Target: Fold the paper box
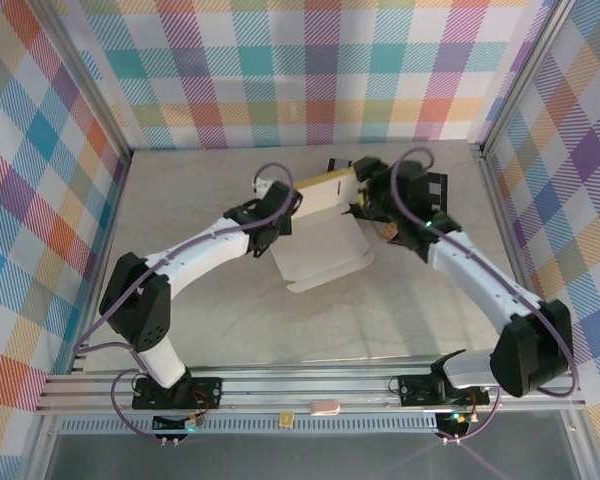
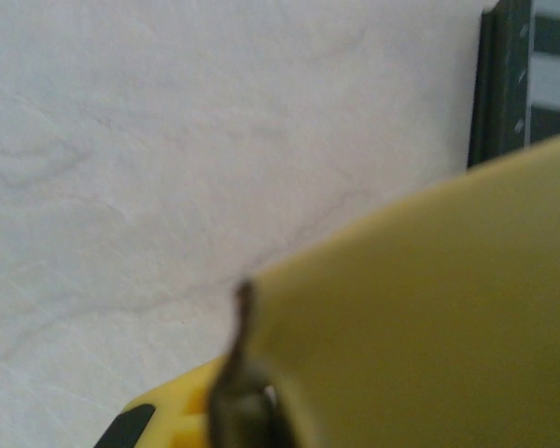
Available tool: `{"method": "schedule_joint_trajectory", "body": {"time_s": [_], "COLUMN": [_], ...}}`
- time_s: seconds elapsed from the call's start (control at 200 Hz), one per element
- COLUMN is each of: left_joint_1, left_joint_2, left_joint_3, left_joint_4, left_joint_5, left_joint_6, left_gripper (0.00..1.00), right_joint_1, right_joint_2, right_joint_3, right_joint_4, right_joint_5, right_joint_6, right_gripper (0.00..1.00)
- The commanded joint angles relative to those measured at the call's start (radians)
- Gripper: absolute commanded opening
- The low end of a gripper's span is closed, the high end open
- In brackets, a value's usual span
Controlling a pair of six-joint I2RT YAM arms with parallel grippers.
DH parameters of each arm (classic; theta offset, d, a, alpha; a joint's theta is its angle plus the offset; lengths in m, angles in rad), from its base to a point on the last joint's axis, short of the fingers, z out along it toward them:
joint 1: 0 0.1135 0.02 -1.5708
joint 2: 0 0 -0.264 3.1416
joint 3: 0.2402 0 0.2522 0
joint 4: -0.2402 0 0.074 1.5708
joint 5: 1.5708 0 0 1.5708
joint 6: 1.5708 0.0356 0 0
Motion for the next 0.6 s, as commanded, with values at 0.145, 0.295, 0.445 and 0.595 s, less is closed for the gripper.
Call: {"method": "schedule_joint_trajectory", "body": {"time_s": [0.145, 0.295, 0.445, 0.595], "left_joint_1": [0.058, 0.058, 0.058, 0.057], "left_joint_2": [-0.02, -0.008, -0.027, -0.029], "left_joint_3": [0.201, 0.257, 0.244, 0.24], "left_joint_4": [-0.425, -0.523, -0.521, -0.52], "left_joint_5": [0.126, 0.151, 0.177, 0.197], "left_joint_6": [-0.004, -0.015, -0.028, -0.026], "left_gripper": [0.0, 0.0, 0.0, 0.0], "right_joint_1": [-0.032, -0.032, -0.032, -0.03], "right_joint_2": [0.04, 0.13, 0.2, 0.295], "right_joint_3": [0.275, 0.415, 0.469, 0.545], "right_joint_4": [-0.513, -0.611, -0.611, -0.615], "right_joint_5": [0.035, 0.001, -0.057, -0.096], "right_joint_6": [-0.233, -0.256, -0.228, -0.251], "right_gripper": [0.66, 0.64, 0.51, 0.41]}}
